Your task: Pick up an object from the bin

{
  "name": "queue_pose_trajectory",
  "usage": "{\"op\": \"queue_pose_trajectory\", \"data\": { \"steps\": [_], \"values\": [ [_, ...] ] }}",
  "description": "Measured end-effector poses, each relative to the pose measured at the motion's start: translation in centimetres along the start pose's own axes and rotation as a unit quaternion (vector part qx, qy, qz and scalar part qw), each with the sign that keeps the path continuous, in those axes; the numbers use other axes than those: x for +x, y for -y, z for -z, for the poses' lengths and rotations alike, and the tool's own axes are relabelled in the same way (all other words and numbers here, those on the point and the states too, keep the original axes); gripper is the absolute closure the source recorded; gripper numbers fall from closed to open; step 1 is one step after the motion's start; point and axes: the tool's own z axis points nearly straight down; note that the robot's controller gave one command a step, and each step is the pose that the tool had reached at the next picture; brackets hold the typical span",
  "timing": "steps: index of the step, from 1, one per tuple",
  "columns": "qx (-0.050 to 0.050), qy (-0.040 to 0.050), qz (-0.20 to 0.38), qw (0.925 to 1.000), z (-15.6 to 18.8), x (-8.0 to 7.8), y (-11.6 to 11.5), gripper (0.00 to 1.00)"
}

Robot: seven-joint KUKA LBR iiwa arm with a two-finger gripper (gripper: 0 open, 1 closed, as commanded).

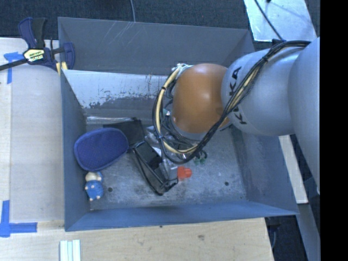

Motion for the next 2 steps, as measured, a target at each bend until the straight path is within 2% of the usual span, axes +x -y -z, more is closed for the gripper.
{"op": "queue_pose_trajectory", "data": {
  "steps": [1,2],
  "values": [
    [-0.003,0.0016,0.095,0.9955,-0.01,-0.06,-0.38,0.0],
    [-0.001,0.0026,0.082,0.9966,0.07,-0.08,-0.21,0.0]
  ]
}}
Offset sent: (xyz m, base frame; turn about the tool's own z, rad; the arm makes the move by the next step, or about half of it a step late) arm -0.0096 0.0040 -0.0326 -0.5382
